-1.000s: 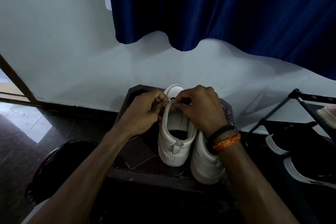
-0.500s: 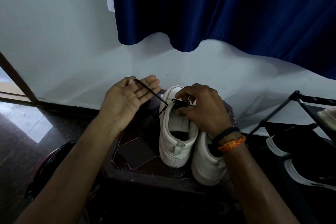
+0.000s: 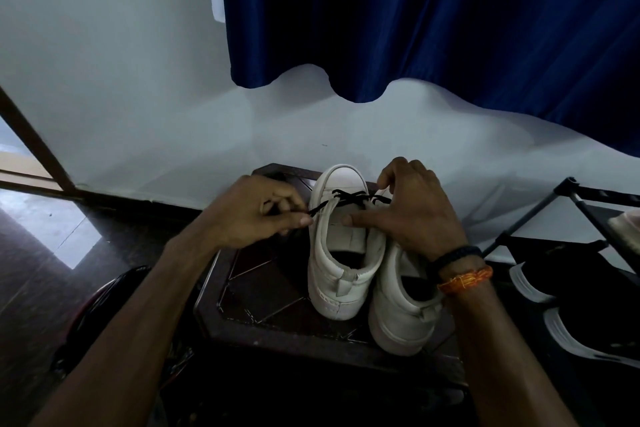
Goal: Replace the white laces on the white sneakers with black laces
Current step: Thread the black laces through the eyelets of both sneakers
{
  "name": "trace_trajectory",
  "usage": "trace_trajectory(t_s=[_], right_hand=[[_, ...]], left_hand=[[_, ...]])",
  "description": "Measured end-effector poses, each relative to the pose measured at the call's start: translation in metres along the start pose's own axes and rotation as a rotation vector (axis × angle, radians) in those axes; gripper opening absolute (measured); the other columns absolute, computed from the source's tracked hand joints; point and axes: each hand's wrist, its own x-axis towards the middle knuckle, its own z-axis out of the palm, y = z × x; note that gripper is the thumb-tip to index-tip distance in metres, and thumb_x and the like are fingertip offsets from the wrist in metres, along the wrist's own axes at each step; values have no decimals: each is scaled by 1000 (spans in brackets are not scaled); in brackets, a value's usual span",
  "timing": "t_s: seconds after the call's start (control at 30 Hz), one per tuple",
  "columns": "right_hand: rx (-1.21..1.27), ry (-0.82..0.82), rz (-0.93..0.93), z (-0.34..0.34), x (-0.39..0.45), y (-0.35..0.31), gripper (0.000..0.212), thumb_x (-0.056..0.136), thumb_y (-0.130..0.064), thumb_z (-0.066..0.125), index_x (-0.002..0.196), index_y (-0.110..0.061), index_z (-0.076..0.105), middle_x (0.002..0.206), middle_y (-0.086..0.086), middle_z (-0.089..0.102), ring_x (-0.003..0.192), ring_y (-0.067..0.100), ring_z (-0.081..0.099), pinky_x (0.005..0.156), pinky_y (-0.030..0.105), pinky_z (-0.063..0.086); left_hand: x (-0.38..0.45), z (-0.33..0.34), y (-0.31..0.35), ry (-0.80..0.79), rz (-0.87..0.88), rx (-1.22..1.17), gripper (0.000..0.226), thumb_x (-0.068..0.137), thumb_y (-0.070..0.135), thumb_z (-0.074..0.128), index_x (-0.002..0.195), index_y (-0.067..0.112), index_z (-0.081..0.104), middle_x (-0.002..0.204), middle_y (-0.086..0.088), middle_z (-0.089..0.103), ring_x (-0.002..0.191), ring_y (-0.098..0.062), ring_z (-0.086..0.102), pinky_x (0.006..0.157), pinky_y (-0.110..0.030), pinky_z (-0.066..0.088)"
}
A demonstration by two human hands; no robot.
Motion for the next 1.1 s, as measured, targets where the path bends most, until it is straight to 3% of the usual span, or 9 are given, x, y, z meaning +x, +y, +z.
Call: trace_trajectory(t_s=[0.43,0.57,0.63,0.7,0.77,0.83,0.93,1.0,1.1], right_hand=[[-38,-75,163,-6,0,2,57,62,-58,86,91,-28,48,90,-8,56,85,17,52,66,31,38],[-5,-88,151,-6,1,2,56,59,-59,87,92,-31,50,89,-9,62,87,16,59,72,36,50],[13,-86,137,-5,1,4,55,58,-60,86,90,-32,52,88,-9,65,87,16,61,75,40,55],[18,-84,122,-4,2,4,52,57,-62,85,88,-33,54,85,-12,66,85,14,62,75,41,56],[22,-85,101,-3,3,4,49,60,-59,86,89,-33,57,83,-14,66,84,12,62,74,39,56],[32,-86,84,-3,3,3,44,63,-55,87,91,-33,60,83,-14,65,85,10,61,72,34,53],[51,-73,68,-2,2,5,39,65,-53,86,91,-33,65,83,-15,66,83,5,60,65,28,46],[64,-66,71,-2,2,6,37,65,-53,86,89,-34,66,82,-16,66,80,1,60,62,26,42],[63,-63,71,-2,2,5,35,66,-51,87,89,-34,67,83,-16,66,78,-1,59,60,24,41]], left_hand=[[-22,-57,-48,420,-645,286,25,77,22,77,55,11,70,57,-9,64,61,-17,58,55,-24,40],[-20,-52,-48,414,-671,339,31,71,35,76,49,14,67,73,-5,70,86,-34,59,78,-34,46],[-14,-44,-31,498,-569,19,33,82,20,71,50,13,65,94,0,75,98,-34,64,80,-30,46],[-9,-35,-4,448,-401,-693,39,89,4,56,50,13,58,107,-16,74,110,-35,67,89,-30,50],[-4,-24,17,274,-241,-1294,28,88,2,48,62,12,47,94,-23,73,104,-36,70,103,-42,50],[0,-13,27,175,-212,-1450,22,90,8,48,70,13,39,61,-10,57,68,-25,67,92,-45,57],[6,3,25,146,-273,-1161,26,92,10,56,71,14,41,53,0,30,42,-10,28,43,-21,40],[7,11,16,173,-280,-717,23,91,7,67,79,10,48,57,-1,40,46,-8,32,41,-17,30],[4,17,7,143,-163,-228,25,83,14,81,98,13,61,81,1,66,71,-3,60,60,-10,45]])
